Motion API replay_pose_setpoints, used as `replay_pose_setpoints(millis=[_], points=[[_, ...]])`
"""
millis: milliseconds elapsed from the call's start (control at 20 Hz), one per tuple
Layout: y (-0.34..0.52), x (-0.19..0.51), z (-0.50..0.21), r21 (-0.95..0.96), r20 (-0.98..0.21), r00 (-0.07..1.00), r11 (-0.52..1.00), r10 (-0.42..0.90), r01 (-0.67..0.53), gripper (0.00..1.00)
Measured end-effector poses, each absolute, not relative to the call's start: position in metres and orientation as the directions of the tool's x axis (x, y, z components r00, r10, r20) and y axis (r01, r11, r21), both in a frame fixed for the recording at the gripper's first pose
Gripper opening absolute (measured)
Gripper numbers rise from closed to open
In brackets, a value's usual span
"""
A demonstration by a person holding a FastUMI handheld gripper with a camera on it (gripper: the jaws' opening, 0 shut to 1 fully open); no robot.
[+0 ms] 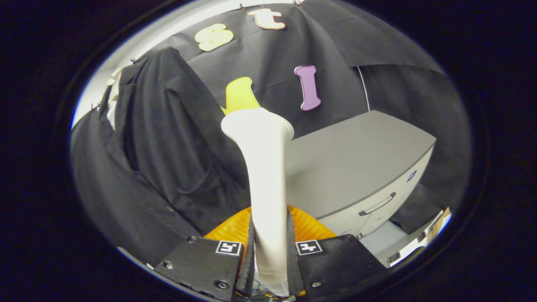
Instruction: Iron the clothes twice with a garment steamer, once on the left side and once on the right side.
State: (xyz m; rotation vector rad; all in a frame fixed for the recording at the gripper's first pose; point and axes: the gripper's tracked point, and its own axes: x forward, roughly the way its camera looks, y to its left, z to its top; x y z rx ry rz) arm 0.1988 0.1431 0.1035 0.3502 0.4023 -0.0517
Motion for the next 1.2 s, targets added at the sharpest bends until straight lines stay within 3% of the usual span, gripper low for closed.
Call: replay_pose_setpoints(millis=[250, 550, 1000, 1200], points=[[0.177, 0.161, 0.163, 0.291, -0.216, 0.976, 0.955, 0.000, 0.064, 0.34], [0.215, 0.168, 0.232, 0.190, 0.023, 1.000, 0.982, -0.016, 0.011, 0.34], [0.272, 0.210, 0.283, 0.113, 0.235, 0.971, 0.991, 0.049, -0.078, 0.34], [0.293, 0.229, 0.309, 0.145, 0.268, 0.958, 0.979, 0.103, -0.146, 0.34]])
